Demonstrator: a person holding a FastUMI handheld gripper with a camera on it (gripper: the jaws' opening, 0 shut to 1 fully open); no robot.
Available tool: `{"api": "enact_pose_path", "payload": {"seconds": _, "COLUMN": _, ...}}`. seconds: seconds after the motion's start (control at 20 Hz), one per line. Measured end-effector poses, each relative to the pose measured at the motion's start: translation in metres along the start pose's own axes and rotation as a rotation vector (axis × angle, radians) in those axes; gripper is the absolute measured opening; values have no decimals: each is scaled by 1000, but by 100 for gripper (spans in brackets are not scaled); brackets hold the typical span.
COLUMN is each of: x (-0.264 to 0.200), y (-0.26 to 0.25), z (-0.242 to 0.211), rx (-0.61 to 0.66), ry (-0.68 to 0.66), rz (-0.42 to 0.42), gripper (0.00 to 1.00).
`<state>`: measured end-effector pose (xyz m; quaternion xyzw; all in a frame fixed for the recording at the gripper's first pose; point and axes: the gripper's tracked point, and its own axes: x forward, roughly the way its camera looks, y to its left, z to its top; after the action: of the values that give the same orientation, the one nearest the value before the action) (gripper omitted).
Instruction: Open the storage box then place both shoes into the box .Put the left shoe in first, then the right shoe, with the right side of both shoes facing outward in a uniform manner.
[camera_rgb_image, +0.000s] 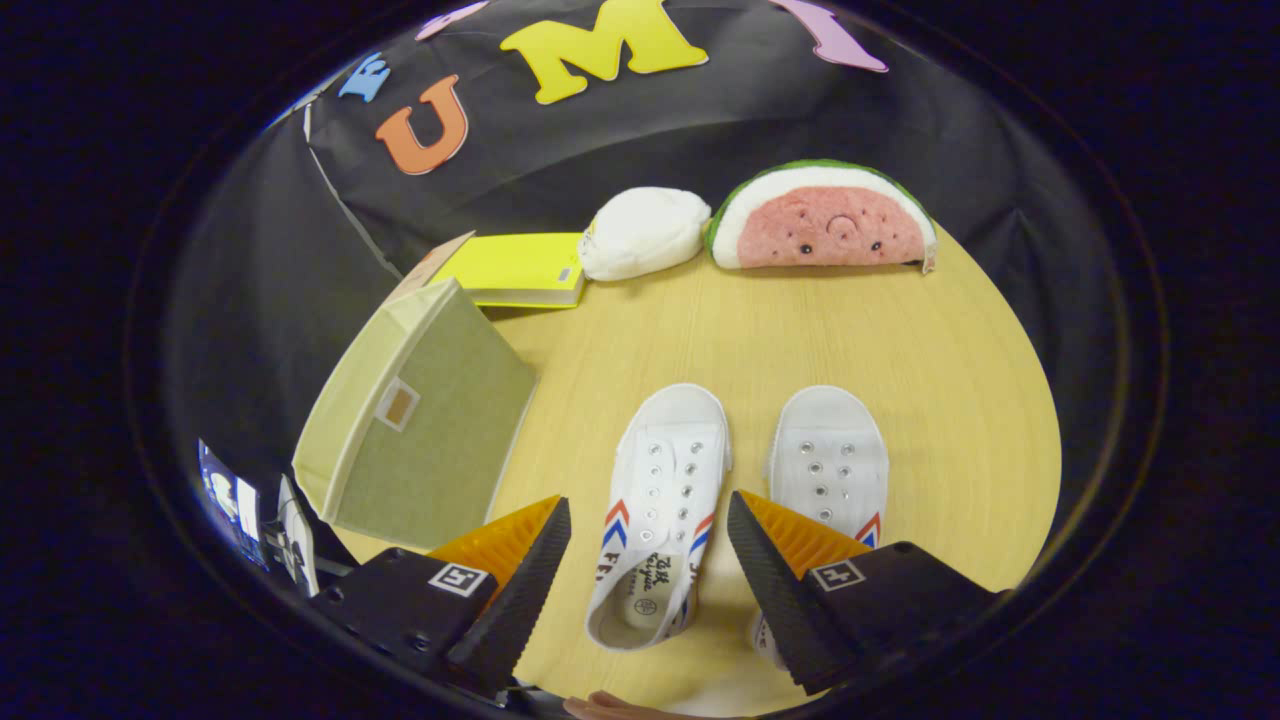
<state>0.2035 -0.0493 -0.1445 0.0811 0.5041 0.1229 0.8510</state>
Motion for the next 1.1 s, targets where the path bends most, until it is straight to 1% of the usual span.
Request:
{"api": "enact_pose_path", "payload": {"seconds": 0.1, "x": 10, "y": -7, "z": -15, "rx": -25, "ry": 82, "rz": -26, "gripper": 100}}
{"api": "enact_pose_path", "payload": {"seconds": 0.25, "x": 14, "y": -8, "z": -32, "rx": -55, "ry": 191, "rz": -41, "gripper": 100}}
{"api": "enact_pose_path", "payload": {"seconds": 0.3, "x": 15, "y": -9, "z": -31, "rx": -50, "ry": 202, "rz": -48, "gripper": 100}}
{"api": "enact_pose_path", "payload": {"seconds": 0.4, "x": 25, "y": -16, "z": -28, "rx": -45, "ry": 219, "rz": -65, "gripper": 95}}
{"api": "enact_pose_path", "payload": {"seconds": 0.45, "x": 30, "y": -18, "z": -28, "rx": -44, "ry": 227, "rz": -76, "gripper": 88}}
{"api": "enact_pose_path", "payload": {"seconds": 0.5, "x": 36, "y": -20, "z": -27, "rx": -33, "ry": 240, "rz": -88, "gripper": 85}}
{"api": "enact_pose_path", "payload": {"seconds": 0.55, "x": 39, "y": -21, "z": -30, "rx": -23, "ry": 255, "rz": -91, "gripper": 75}}
{"api": "enact_pose_path", "payload": {"seconds": 0.6, "x": 42, "y": -22, "z": -31, "rx": -12, "ry": 267, "rz": -91, "gripper": 68}}
{"api": "enact_pose_path", "payload": {"seconds": 0.65, "x": 45, "y": -20, "z": -31, "rx": 7, "ry": 280, "rz": -80, "gripper": 59}}
{"api": "enact_pose_path", "payload": {"seconds": 0.7, "x": 50, "y": -14, "z": -33, "rx": 15, "ry": 300, "rz": -38, "gripper": 50}}
{"api": "enact_pose_path", "payload": {"seconds": 0.8, "x": 51, "y": -10, "z": -33, "rx": 40, "ry": 305, "rz": -1, "gripper": 34}}
{"api": "enact_pose_path", "payload": {"seconds": 0.85, "x": 48, "y": -11, "z": -32, "rx": 57, "ry": 310, "rz": 12, "gripper": 20}}
{"api": "enact_pose_path", "payload": {"seconds": 0.9, "x": 48, "y": -11, "z": -31, "rx": 84, "ry": 309, "rz": 21, "gripper": 18}}
{"api": "enact_pose_path", "payload": {"seconds": 0.95, "x": 47, "y": -11, "z": -31, "rx": 104, "ry": 306, "rz": 32, "gripper": 13}}
{"api": "enact_pose_path", "payload": {"seconds": 1.05, "x": 47, "y": -11, "z": -31, "rx": 123, "ry": 288, "rz": 46, "gripper": 7}}
{"api": "enact_pose_path", "payload": {"seconds": 1.1, "x": 45, "y": -9, "z": -31, "rx": 132, "ry": 280, "rz": 51, "gripper": 6}}
